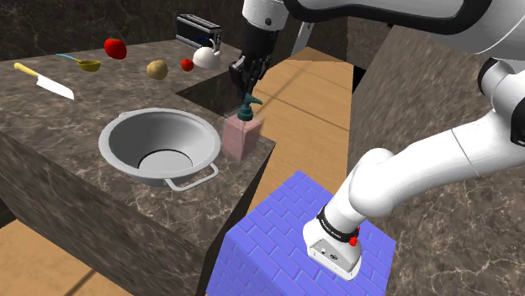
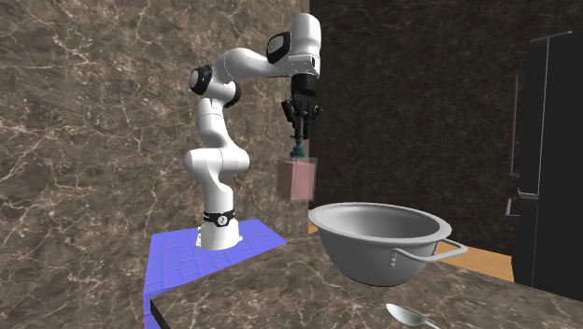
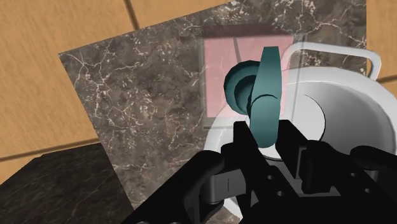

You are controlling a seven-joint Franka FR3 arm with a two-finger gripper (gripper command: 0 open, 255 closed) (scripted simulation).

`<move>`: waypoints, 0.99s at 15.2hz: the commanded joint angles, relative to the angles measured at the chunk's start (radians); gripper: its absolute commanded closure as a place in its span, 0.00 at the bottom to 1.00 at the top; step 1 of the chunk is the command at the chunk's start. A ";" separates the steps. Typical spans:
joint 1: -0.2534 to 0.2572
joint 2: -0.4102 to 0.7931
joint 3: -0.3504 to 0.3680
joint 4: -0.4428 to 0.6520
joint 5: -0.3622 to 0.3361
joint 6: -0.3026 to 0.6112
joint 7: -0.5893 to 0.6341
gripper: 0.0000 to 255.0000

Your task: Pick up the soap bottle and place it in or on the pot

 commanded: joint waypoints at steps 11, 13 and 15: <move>-0.022 0.300 0.076 0.426 -0.070 -0.140 0.082 1.00; -0.019 0.392 0.099 0.545 -0.102 -0.175 0.110 1.00; -0.008 0.492 0.122 0.677 -0.140 -0.220 0.140 1.00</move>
